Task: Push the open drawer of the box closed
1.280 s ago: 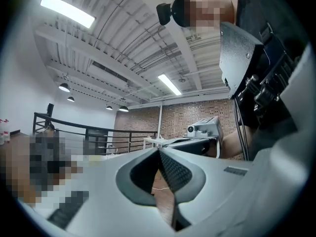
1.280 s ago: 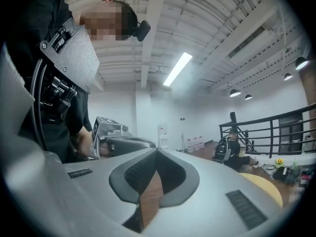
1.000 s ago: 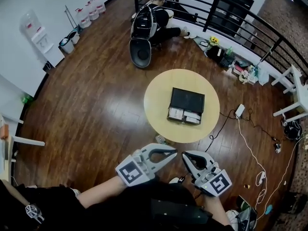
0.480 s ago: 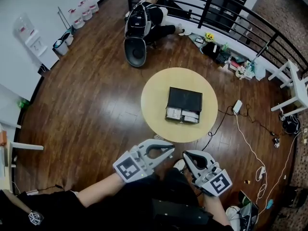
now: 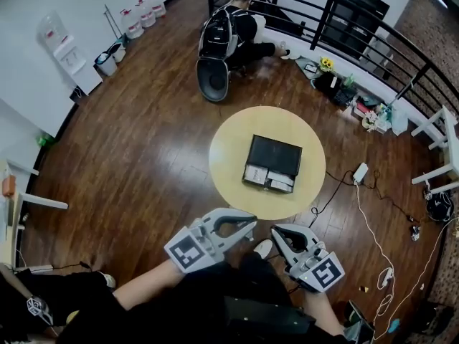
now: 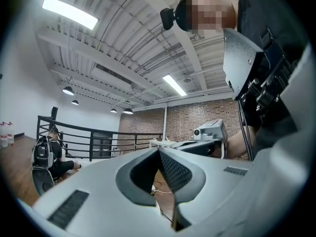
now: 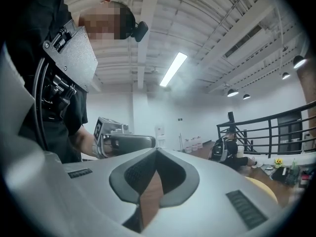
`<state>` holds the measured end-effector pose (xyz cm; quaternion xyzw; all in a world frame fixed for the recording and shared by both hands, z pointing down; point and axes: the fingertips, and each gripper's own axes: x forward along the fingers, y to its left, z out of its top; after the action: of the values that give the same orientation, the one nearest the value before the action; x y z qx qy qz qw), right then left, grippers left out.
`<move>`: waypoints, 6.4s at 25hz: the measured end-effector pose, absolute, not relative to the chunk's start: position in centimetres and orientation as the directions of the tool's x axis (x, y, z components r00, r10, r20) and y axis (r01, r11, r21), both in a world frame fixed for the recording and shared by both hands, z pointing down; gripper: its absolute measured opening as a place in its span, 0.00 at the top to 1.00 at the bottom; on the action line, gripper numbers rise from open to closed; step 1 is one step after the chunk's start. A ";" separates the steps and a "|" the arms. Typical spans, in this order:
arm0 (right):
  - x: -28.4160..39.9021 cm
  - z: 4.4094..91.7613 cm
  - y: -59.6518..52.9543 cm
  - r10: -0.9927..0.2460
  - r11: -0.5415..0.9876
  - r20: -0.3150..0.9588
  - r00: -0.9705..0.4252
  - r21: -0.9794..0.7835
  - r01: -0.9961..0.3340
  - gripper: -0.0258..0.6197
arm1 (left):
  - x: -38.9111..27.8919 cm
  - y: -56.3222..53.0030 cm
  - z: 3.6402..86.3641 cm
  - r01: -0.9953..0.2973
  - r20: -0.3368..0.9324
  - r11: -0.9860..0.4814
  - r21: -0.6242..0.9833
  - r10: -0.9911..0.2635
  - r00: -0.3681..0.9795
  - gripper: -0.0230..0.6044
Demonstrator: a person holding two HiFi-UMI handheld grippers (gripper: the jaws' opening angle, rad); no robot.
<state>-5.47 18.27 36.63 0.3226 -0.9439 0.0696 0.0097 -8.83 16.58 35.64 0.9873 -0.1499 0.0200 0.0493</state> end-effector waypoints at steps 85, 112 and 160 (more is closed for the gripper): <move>4.7 45.4 -14.4 -0.569 0.762 0.156 -0.808 -0.269 -0.589 0.95 | 1.7 -14.5 43.1 -0.337 0.122 -0.936 0.102 -0.325 0.938 0.92; 5.0 73.6 -14.5 -0.429 0.256 0.314 -0.847 -0.857 -0.448 0.85 | 5.3 -19.3 57.1 -0.389 0.197 -0.909 0.152 -0.357 0.913 0.92; 8.0 88.8 -17.2 -0.384 -0.053 0.471 -0.794 -0.870 -0.490 0.80 | 7.3 -21.2 63.7 -0.420 0.241 -0.880 0.223 -0.368 0.898 0.92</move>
<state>8.03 -17.22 88.75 0.3182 -0.6868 0.6523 0.0406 7.30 -21.16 63.66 0.9647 -0.2041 0.0963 0.1358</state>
